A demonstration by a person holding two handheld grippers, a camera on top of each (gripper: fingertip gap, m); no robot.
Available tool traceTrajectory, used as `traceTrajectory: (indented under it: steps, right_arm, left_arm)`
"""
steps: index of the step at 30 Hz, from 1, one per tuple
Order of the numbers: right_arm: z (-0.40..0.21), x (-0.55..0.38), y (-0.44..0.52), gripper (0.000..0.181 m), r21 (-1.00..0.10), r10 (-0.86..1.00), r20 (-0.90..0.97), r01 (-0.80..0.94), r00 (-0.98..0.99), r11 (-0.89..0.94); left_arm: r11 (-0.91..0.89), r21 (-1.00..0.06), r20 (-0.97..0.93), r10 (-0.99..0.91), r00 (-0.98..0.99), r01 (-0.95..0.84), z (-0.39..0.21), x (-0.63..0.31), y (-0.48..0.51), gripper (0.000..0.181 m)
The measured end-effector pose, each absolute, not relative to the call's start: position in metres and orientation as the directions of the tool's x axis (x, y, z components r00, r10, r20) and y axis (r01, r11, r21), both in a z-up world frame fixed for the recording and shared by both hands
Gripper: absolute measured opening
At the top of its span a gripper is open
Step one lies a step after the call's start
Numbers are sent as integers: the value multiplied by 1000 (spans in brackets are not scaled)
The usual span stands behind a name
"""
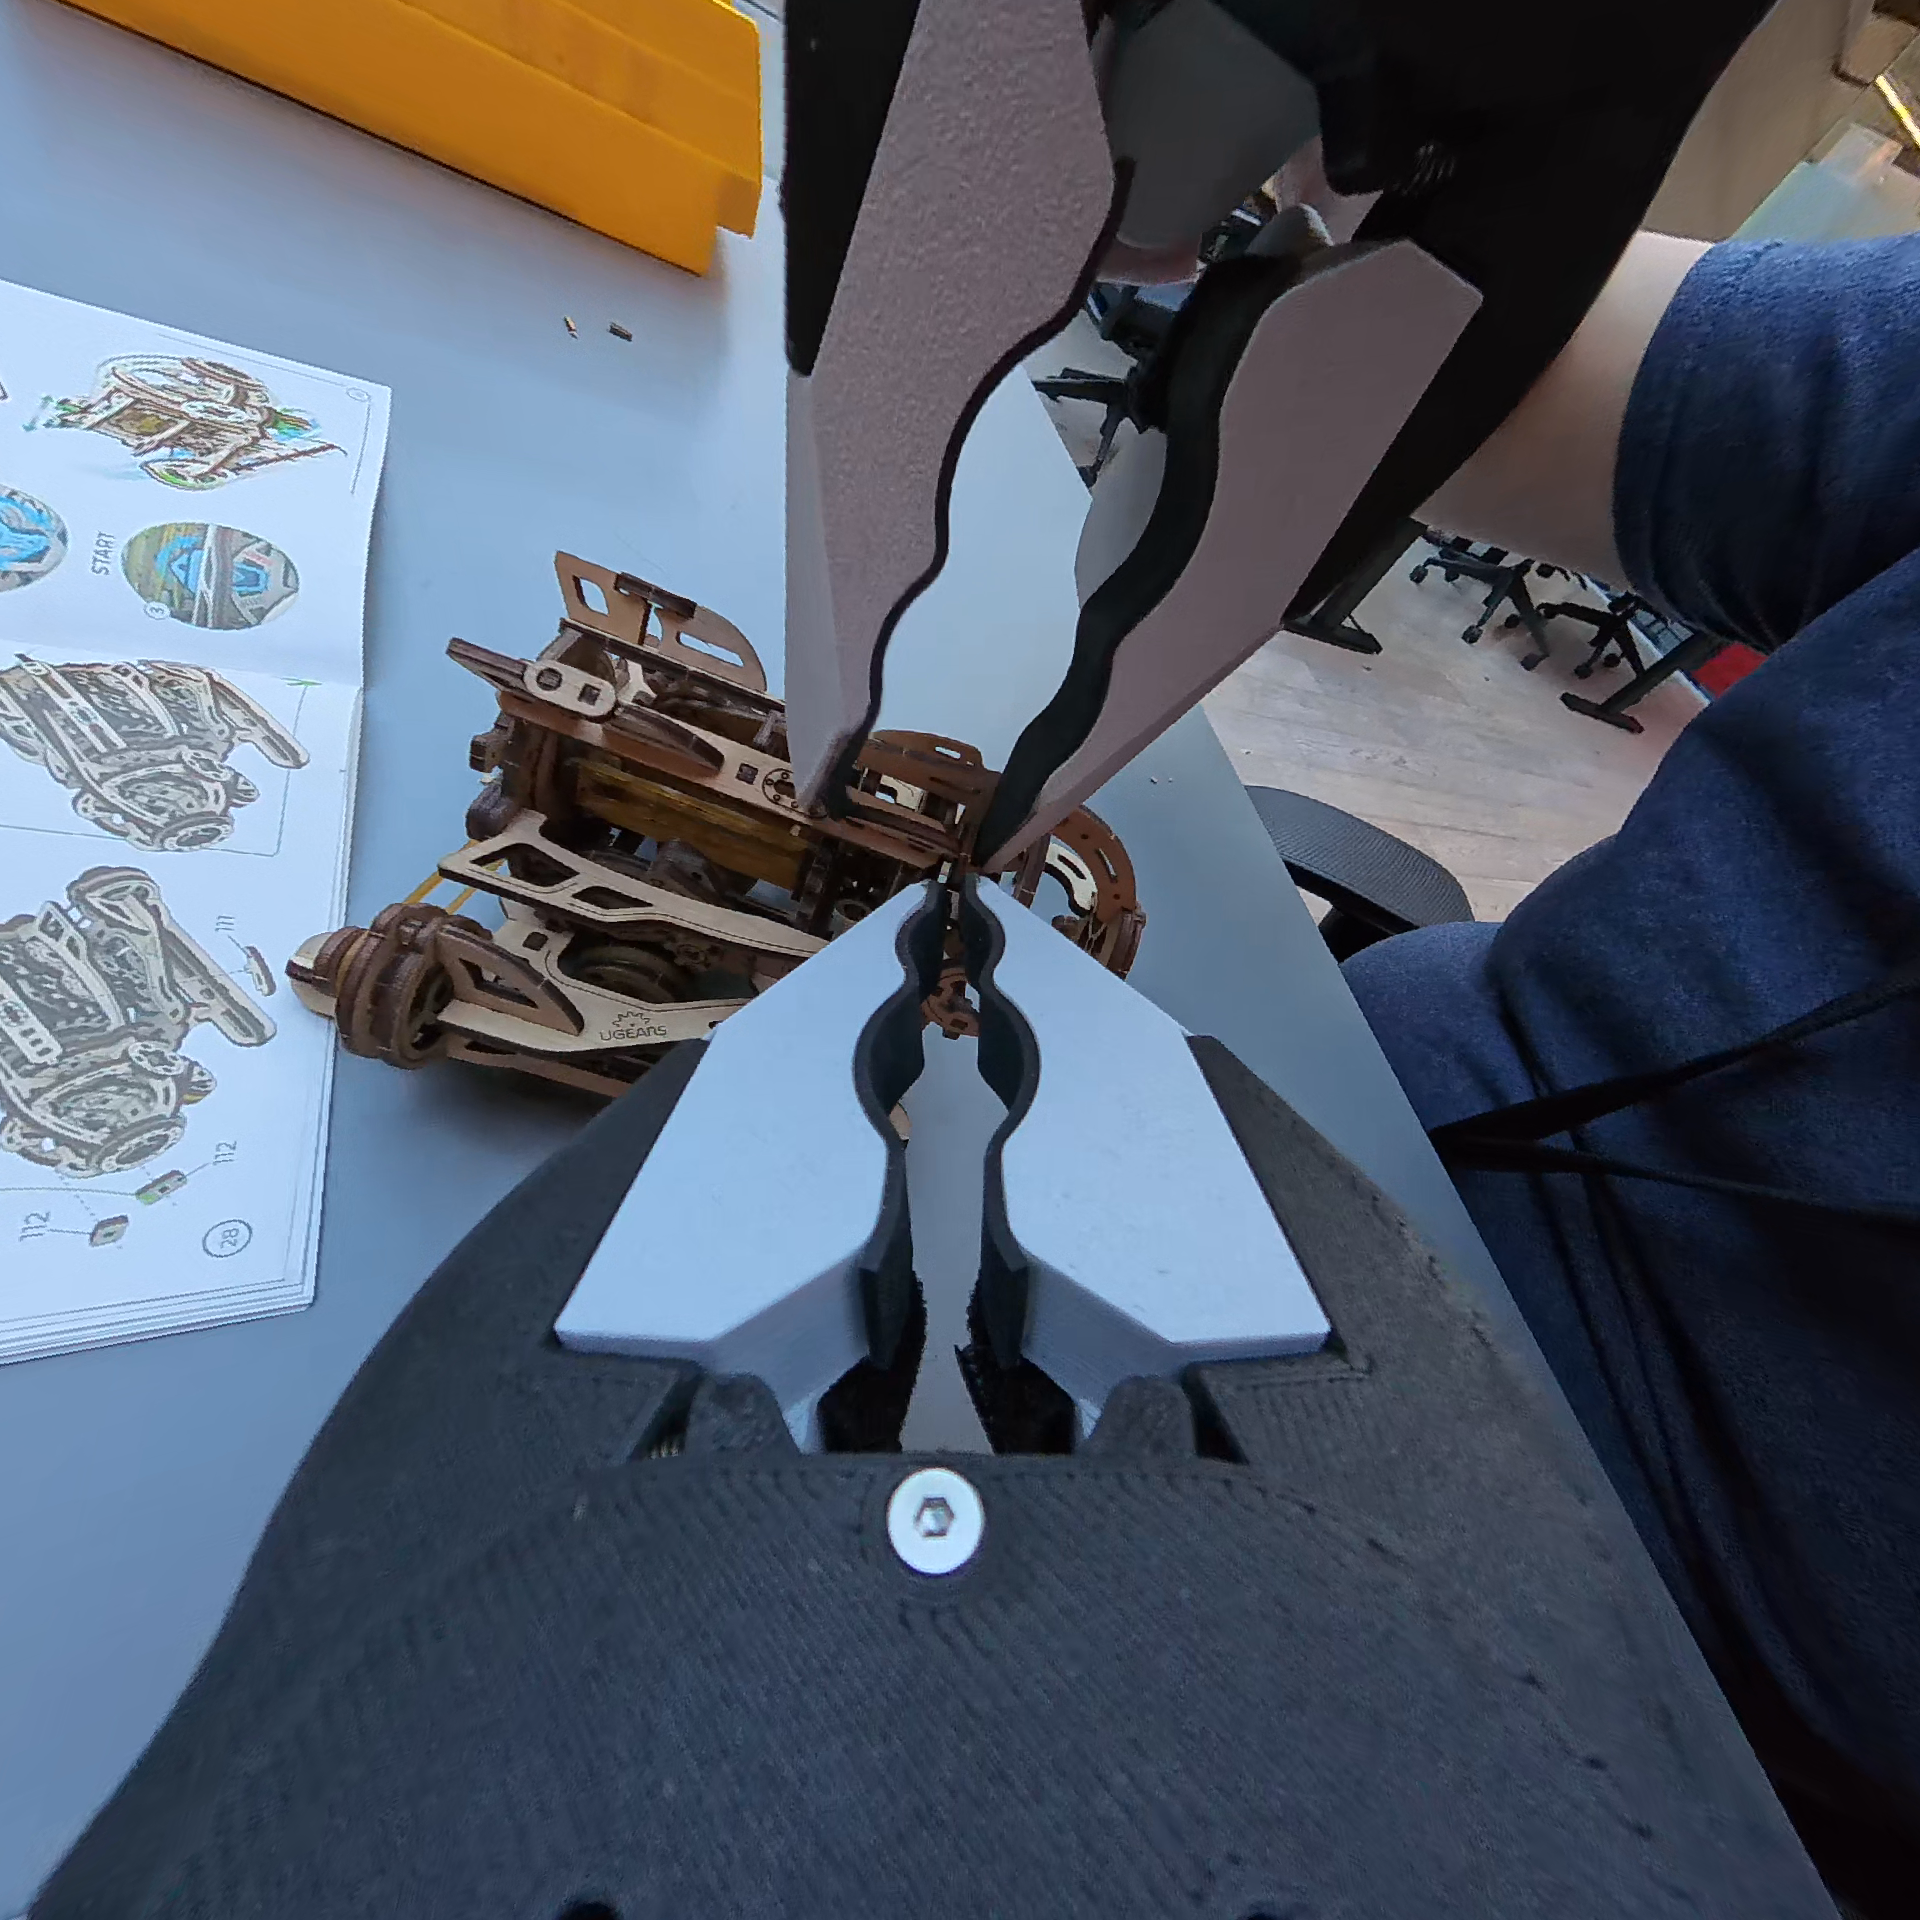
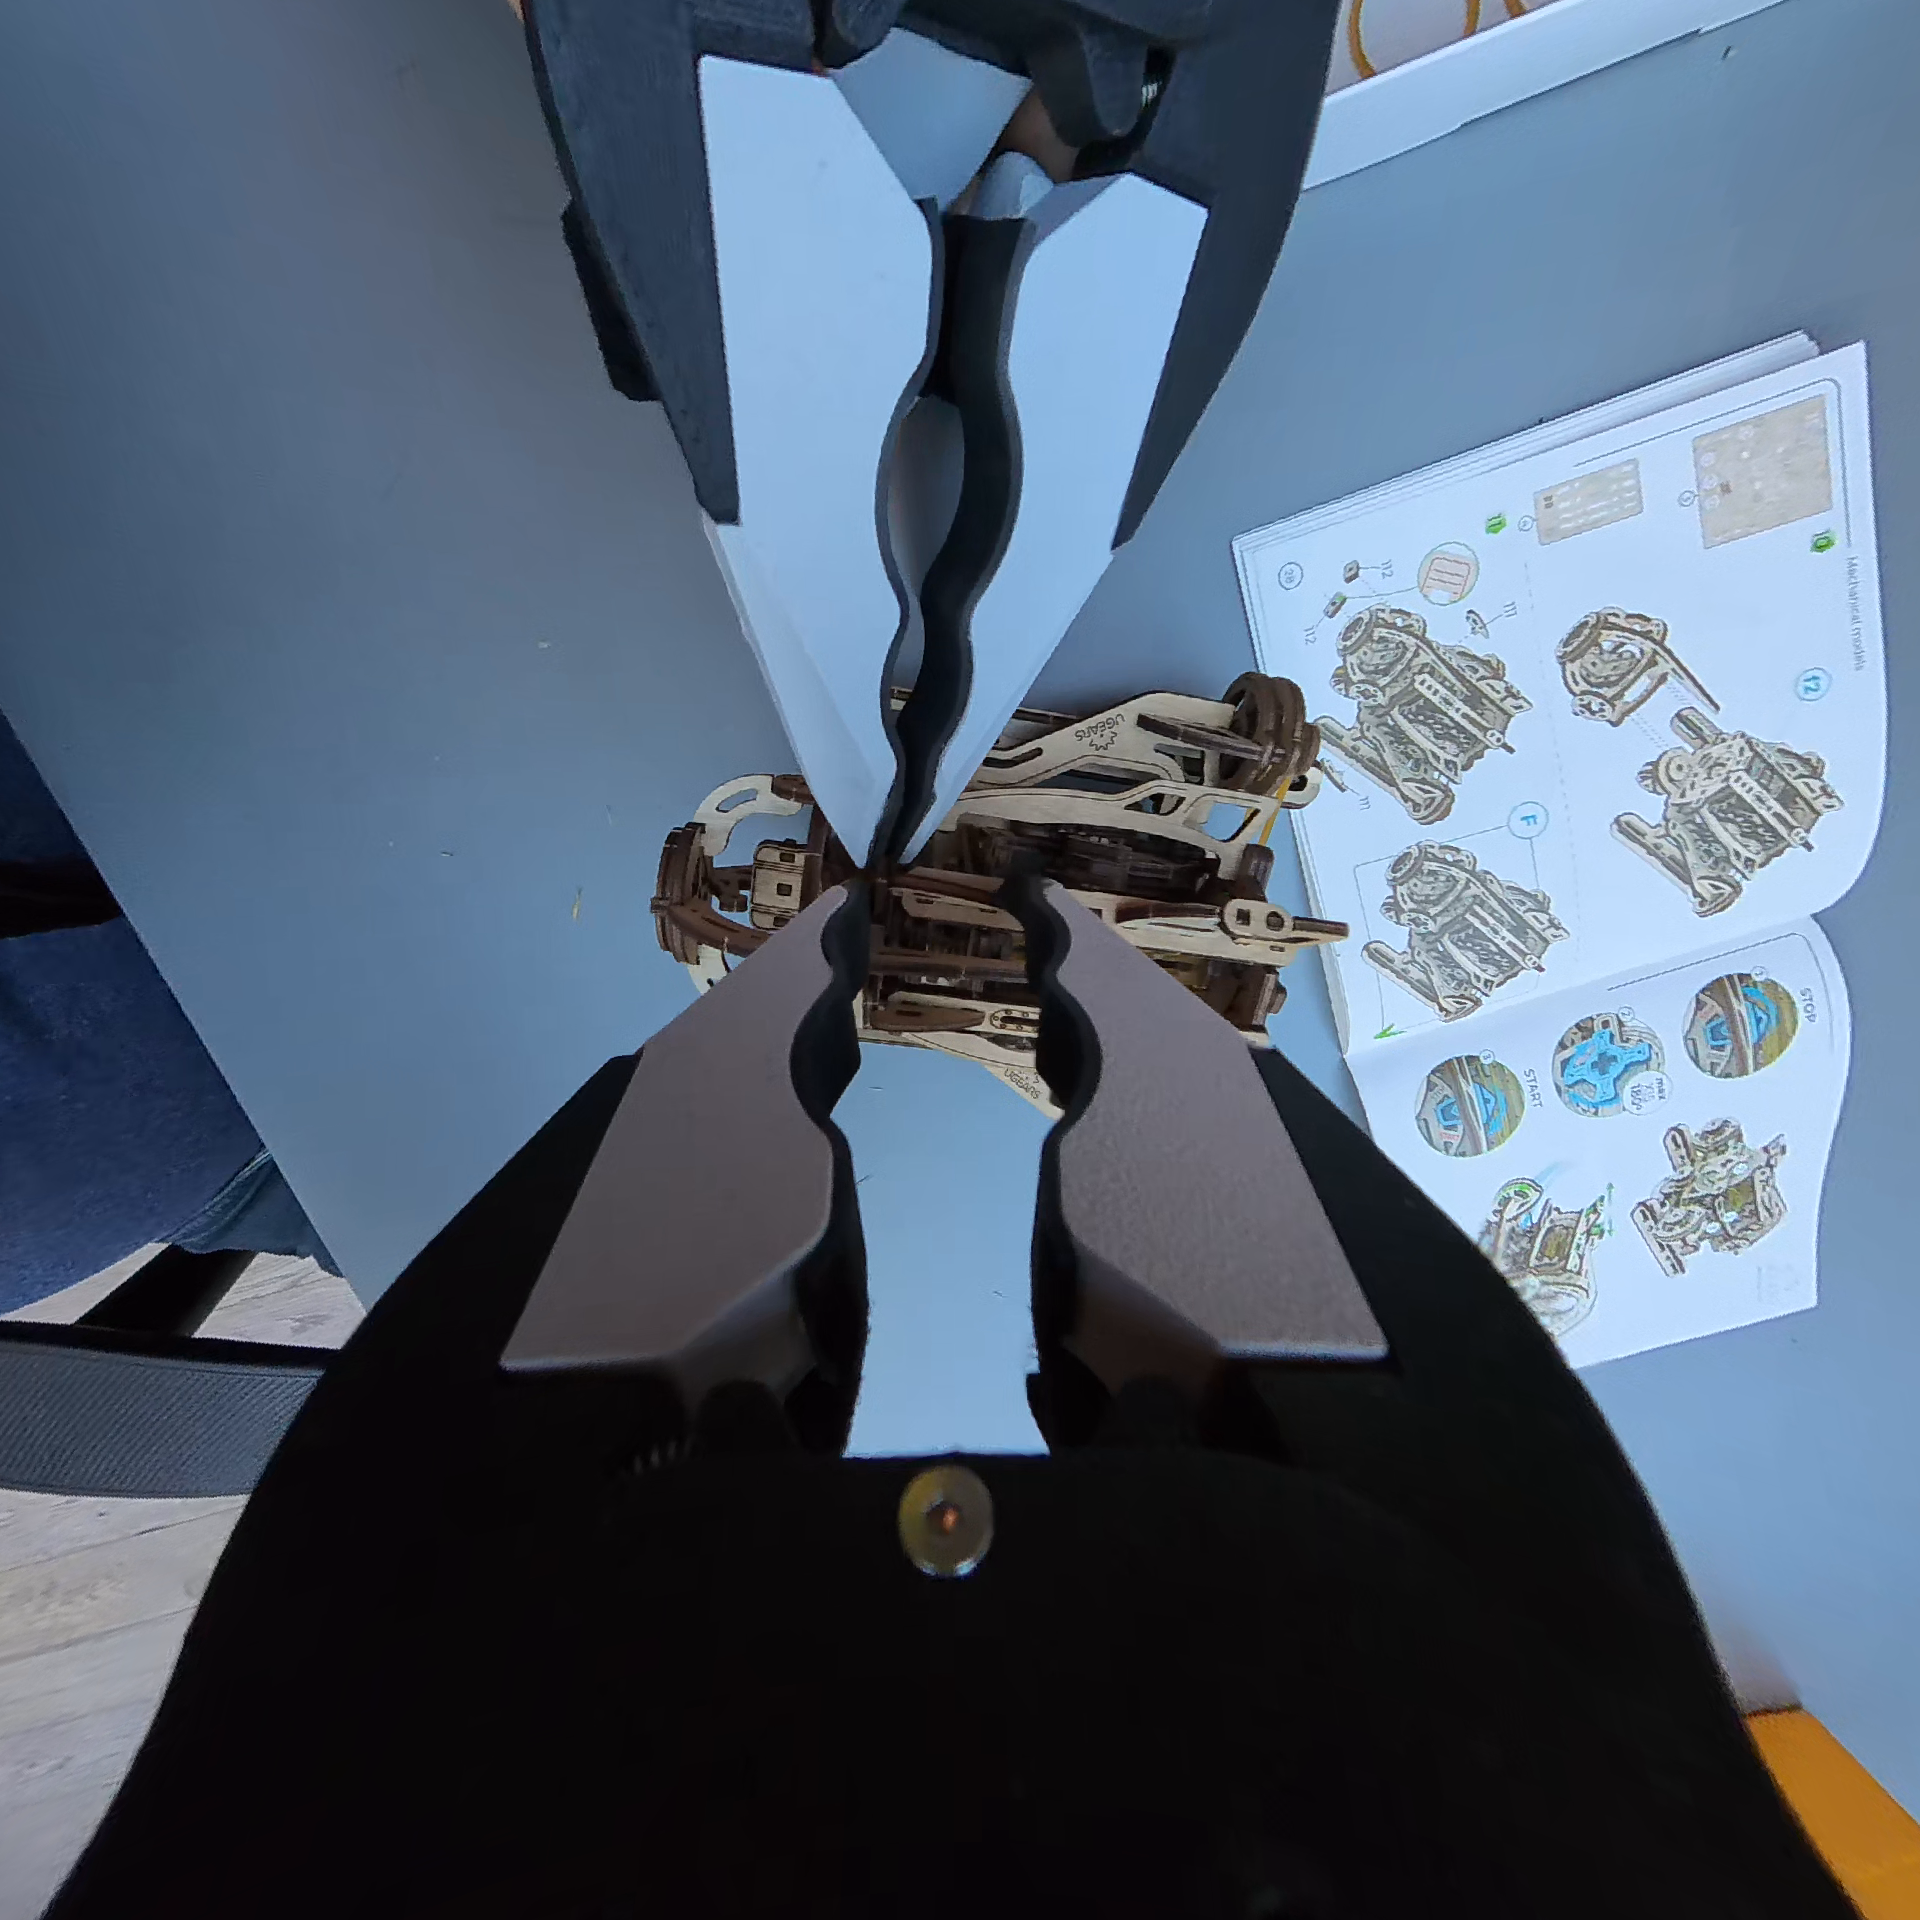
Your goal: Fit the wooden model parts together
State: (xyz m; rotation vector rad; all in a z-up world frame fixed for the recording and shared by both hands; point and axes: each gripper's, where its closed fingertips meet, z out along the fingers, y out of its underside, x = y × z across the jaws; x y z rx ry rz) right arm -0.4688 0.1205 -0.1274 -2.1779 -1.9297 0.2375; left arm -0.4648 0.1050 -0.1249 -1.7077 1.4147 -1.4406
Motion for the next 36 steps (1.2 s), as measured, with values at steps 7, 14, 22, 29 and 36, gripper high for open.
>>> traceTrajectory:
  steps: [7,14,22,29,36]
  right_arm:
    - [-127,-470,119,23,-263,991,101,963,90,-61]
    - [-127,-469,117,23,-256,991,73,963,108,-87]
    - [-127,-469,118,22,-263,989,61,958,134,-114]
    - [-127,-469,118,22,-260,989,61,959,132,-112]
    - [-127,-469,119,22,-272,989,60,955,137,-116]
  left_arm:
    - [-338,-856,402,-911,-92,-390,-125,-465,106,0]
    - [-332,-856,400,-911,-101,-397,-125,-464,104,0]
    - [-377,-838,453,-884,-117,-395,-125,-464,105,1]
    - [-366,-847,442,-888,-126,-386,-125,-463,105,1]
    - [-379,-857,446,-885,-134,-349,-124,-463,105,1]
